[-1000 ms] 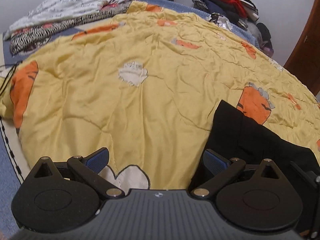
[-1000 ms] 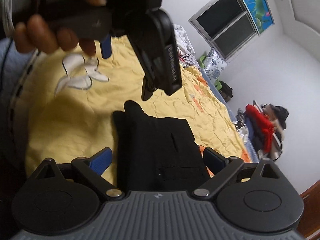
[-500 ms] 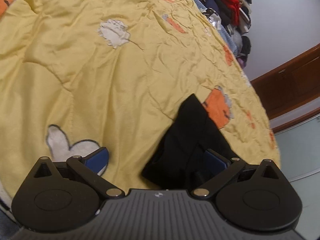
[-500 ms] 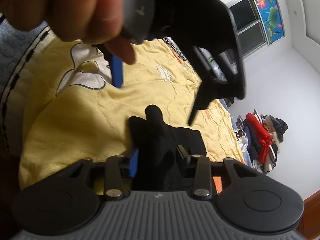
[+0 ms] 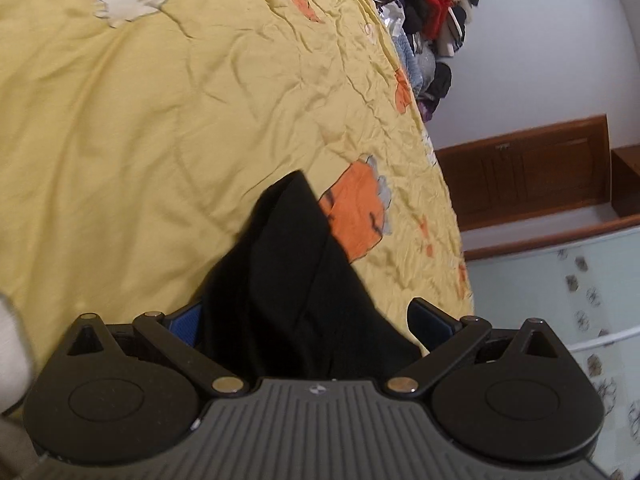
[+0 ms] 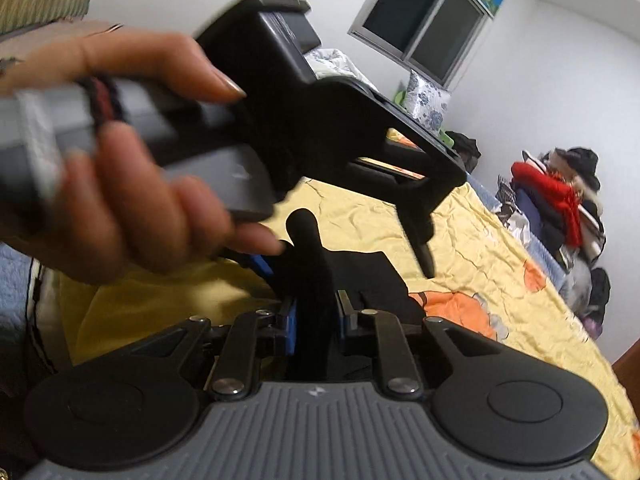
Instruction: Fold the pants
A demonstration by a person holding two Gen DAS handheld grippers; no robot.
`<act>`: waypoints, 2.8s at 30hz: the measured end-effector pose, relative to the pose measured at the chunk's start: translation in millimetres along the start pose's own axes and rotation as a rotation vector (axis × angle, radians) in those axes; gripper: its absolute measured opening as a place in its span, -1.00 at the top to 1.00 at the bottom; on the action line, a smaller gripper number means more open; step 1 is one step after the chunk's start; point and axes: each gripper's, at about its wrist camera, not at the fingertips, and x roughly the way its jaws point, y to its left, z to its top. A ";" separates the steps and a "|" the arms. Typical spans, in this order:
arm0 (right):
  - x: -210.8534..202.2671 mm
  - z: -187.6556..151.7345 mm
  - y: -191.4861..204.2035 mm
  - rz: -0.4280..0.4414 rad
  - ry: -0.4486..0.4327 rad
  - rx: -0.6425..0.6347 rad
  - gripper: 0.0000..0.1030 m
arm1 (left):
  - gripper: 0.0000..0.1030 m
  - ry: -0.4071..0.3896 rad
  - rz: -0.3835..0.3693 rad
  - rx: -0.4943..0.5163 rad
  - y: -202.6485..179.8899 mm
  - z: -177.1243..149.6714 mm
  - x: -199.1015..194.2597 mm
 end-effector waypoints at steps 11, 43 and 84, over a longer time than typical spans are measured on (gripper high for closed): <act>-12.5 -16.3 -104.2 0.193 -0.027 0.489 0.64 | 0.43 -0.043 0.100 0.045 -3.8 -1.7 4.8; -156.1 -176.8 -205.8 -0.072 -0.217 1.095 0.64 | 0.41 -0.191 0.146 0.887 -245.9 -244.5 73.7; -245.4 -326.4 -224.3 -0.334 -0.140 1.378 0.64 | 0.34 0.134 -0.054 1.124 -294.6 -407.3 218.9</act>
